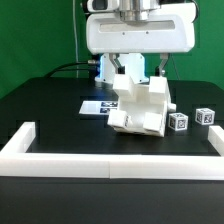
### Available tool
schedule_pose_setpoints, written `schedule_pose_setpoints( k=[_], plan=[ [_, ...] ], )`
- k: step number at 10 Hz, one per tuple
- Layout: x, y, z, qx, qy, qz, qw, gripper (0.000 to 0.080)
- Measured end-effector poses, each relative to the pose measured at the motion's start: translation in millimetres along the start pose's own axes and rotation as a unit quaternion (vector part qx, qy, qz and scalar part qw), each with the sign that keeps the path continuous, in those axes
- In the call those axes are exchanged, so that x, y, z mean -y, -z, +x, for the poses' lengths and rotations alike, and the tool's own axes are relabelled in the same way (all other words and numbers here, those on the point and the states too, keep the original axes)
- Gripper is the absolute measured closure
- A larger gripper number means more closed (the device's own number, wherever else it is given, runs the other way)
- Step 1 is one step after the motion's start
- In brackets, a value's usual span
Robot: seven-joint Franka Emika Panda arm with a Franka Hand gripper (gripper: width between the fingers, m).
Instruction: Assemble chair
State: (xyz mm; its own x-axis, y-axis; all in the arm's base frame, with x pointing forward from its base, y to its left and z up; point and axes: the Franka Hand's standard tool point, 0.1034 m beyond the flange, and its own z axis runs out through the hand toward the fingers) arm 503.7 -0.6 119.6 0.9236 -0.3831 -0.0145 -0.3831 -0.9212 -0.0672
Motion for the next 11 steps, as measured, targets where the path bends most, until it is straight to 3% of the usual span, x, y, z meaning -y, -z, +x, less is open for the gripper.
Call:
schedule_pose_setpoints(
  k=[3, 6, 11],
  plan=[
    [6.1, -21.2, 17.5, -0.011, 0.011, -0.015, 1.0, 0.015],
    [11.6, -21.2, 37.8, -0.024, 0.013, -0.017, 0.999, 0.015],
    [26.2, -6.3, 48.1, -0.014, 0.014, -0.011, 1.0, 0.015]
  ],
)
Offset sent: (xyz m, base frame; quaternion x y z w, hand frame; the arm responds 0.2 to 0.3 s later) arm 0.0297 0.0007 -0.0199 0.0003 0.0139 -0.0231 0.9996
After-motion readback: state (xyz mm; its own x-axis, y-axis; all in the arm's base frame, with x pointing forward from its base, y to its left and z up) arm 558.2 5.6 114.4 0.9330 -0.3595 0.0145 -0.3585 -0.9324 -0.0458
